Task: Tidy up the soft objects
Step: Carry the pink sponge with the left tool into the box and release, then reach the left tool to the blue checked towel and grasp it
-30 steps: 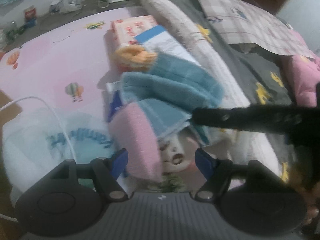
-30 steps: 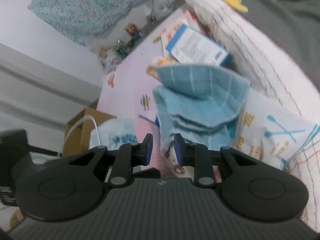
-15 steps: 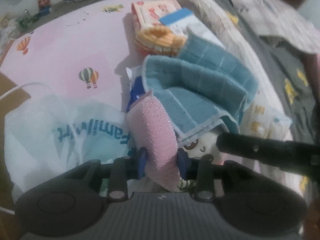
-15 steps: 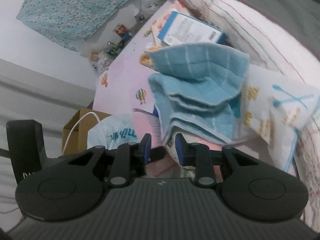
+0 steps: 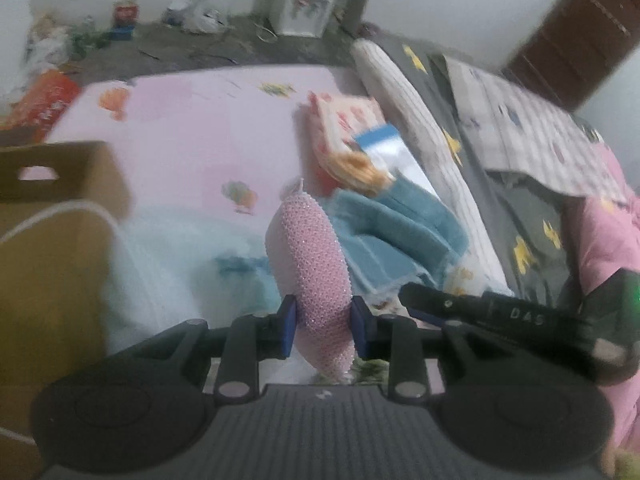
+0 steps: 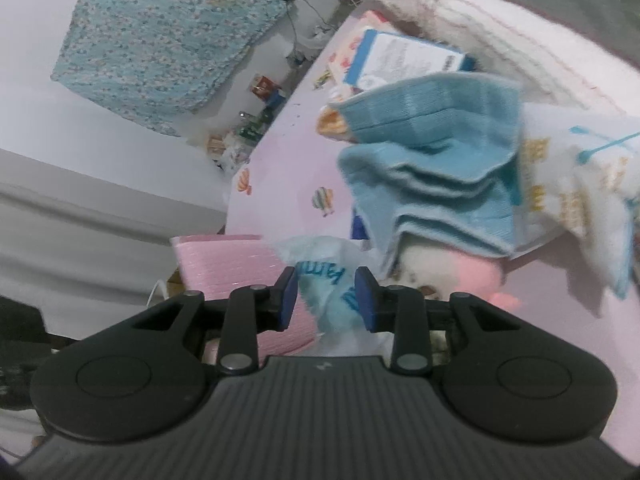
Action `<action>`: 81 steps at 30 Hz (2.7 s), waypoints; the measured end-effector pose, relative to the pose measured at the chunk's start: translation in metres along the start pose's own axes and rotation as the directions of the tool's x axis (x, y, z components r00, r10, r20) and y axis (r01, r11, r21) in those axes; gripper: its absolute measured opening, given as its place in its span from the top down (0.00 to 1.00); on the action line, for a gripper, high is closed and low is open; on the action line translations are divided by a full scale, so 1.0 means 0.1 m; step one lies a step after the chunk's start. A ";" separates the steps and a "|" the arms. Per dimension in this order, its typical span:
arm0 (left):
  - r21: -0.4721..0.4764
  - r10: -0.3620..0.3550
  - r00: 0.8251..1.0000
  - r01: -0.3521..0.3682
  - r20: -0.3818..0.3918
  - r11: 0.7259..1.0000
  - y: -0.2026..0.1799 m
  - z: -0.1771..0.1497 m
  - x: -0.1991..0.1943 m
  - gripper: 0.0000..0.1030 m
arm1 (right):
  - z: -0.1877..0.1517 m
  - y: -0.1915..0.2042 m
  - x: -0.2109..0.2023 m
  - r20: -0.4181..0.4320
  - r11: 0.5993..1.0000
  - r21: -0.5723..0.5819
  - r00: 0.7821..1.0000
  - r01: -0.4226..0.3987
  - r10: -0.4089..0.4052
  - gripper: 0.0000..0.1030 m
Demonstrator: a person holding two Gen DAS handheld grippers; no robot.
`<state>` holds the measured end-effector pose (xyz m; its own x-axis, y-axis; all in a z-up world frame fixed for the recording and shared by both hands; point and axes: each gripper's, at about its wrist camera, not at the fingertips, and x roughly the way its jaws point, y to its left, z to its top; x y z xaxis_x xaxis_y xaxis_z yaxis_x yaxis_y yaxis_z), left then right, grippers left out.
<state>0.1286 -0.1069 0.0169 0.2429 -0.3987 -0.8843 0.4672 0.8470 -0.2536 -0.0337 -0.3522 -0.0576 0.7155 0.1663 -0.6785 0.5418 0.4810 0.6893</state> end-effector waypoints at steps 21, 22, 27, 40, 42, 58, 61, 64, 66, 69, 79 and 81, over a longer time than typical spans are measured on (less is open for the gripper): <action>0.344 0.694 0.718 -0.665 0.050 0.663 2.35 0.23 0.72 0.71 | -1.01 1.45 1.09 -0.161 0.990 -0.120 0.985 -0.078 0.058 0.66; 0.372 0.704 0.709 -0.668 0.053 0.645 2.39 0.23 0.82 0.71 | -1.04 1.46 1.10 -0.156 0.991 -0.113 0.987 -0.065 0.047 0.66; 0.467 0.727 0.682 -0.667 0.072 0.580 2.55 0.16 1.15 0.69 | -1.14 1.40 1.11 -0.133 0.996 -0.087 0.991 -0.012 0.001 0.60; 0.404 0.686 0.726 -0.641 0.044 0.653 2.62 0.16 1.10 0.25 | -1.21 1.33 1.22 -0.115 0.999 -0.040 0.993 0.035 -0.039 0.56; 0.384 0.690 0.723 -0.648 0.037 0.658 2.62 0.17 1.01 0.25 | -1.20 1.33 1.22 -0.112 0.999 -0.043 0.993 0.032 -0.037 0.54; 0.119 0.396 0.915 -0.403 0.080 0.907 1.41 0.32 -0.15 0.21 | -0.75 0.88 0.55 0.036 0.999 -0.052 0.999 0.006 -0.005 0.48; 0.093 0.285 0.957 -0.289 0.059 0.953 1.00 0.32 -0.14 0.21 | -0.54 0.73 0.27 0.072 0.995 -0.092 0.997 0.048 -0.041 0.47; 0.069 0.187 0.982 -0.189 0.039 0.980 0.67 0.34 0.01 0.25 | -0.26 0.62 0.01 0.116 0.980 -0.162 0.988 0.116 -0.097 0.45; 0.044 0.132 0.991 -0.133 0.021 0.990 0.47 0.38 0.13 0.31 | -0.06 0.54 -0.10 0.139 0.962 -0.221 0.981 0.162 -0.134 0.39; -0.013 0.053 0.998 -0.053 -0.021 0.998 0.19 0.40 0.33 0.44 | 0.30 0.44 -0.13 0.162 0.910 -0.336 0.967 0.243 -0.199 0.35; -0.171 -0.067 0.991 0.047 -0.113 0.984 0.03 0.36 0.78 0.58 | 0.72 0.06 0.42 0.030 0.807 -0.527 0.954 0.267 -0.297 0.90; -0.176 -0.059 0.992 0.039 -0.108 0.984 0.07 0.34 0.72 0.58 | 0.68 0.10 0.33 0.058 0.815 -0.519 0.962 0.257 -0.266 0.92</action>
<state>0.1786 -0.1413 -0.0352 0.1213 -0.4078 -0.9050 0.3193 0.8793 -0.3534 0.0254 -0.4004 -0.0562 0.5697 -0.0178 -0.8216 0.3968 0.8815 0.2561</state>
